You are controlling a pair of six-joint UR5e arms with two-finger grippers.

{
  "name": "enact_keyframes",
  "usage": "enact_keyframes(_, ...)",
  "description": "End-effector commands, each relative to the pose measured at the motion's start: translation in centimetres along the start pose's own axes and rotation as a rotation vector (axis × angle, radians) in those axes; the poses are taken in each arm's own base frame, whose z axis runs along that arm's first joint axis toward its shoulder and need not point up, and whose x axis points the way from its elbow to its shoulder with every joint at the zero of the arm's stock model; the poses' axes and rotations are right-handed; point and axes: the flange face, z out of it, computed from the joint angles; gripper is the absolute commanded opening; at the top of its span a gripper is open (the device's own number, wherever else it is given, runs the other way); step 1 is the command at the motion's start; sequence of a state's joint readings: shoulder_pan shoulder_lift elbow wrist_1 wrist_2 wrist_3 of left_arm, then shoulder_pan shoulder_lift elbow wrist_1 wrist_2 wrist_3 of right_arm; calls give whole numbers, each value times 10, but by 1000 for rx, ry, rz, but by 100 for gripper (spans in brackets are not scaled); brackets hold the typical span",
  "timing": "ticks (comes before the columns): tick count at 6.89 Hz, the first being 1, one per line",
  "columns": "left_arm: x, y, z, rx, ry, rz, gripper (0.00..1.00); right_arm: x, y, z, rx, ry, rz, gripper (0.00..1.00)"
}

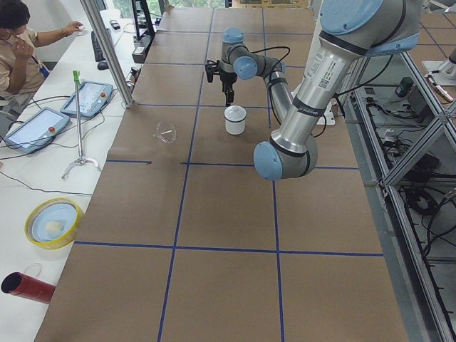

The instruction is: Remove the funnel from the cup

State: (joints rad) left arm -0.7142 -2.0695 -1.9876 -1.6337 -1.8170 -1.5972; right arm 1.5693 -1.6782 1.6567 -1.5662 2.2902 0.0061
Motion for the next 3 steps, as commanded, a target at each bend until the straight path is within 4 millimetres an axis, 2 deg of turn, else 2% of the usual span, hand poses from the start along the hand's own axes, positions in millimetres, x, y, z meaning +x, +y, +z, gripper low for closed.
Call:
enact_keyframes(1, -43, -32, 12, 59, 71, 127, 100, 0, 0, 0, 0, 0, 0, 100)
enact_keyframes(2, -82, -64, 8, 17, 24, 232, 100, 0, 0, 0, 0, 0, 0, 100)
enact_keyframes(3, -139, -110, -7, -4, -31, 407, 100, 0, 0, 0, 0, 0, 0, 100)
